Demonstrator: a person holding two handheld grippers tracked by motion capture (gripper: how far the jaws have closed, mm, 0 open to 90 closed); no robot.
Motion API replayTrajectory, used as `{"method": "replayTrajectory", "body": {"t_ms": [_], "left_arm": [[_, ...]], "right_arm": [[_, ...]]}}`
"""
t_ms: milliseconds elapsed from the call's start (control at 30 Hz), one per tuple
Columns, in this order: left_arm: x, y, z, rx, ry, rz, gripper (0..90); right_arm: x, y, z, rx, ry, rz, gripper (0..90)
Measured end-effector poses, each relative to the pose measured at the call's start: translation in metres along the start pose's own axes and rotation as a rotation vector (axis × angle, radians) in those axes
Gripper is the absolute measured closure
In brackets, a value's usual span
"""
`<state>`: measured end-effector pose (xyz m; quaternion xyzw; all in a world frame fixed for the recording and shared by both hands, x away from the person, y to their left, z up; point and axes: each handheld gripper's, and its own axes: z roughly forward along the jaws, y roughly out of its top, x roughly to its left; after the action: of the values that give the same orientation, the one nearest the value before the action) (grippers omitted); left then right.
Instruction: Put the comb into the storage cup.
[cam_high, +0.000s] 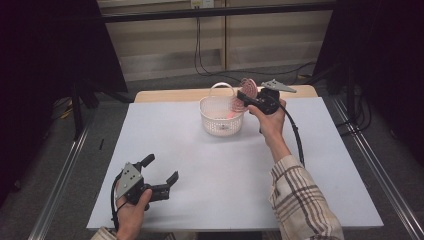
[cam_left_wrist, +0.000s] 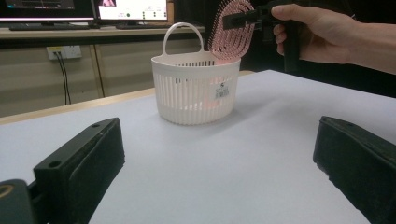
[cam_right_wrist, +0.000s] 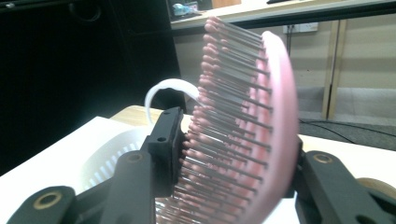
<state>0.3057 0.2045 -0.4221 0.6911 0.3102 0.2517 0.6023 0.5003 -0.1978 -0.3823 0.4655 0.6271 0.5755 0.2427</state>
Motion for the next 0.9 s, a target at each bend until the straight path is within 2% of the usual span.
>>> {"method": "replayTrajectory", "body": {"t_ms": [467,900], "left_arm": [[0.000,0.000,0.001,0.008,-0.006,0.001,2.2],[0.000,-0.001,0.002,0.011,-0.008,0.002,2.2]], "right_arm": [[-0.008,-0.006,0.006,0.008,-0.013,0.055,49.0],[-0.011,-0.009,0.010,0.018,-0.006,0.062,46.4]]}}
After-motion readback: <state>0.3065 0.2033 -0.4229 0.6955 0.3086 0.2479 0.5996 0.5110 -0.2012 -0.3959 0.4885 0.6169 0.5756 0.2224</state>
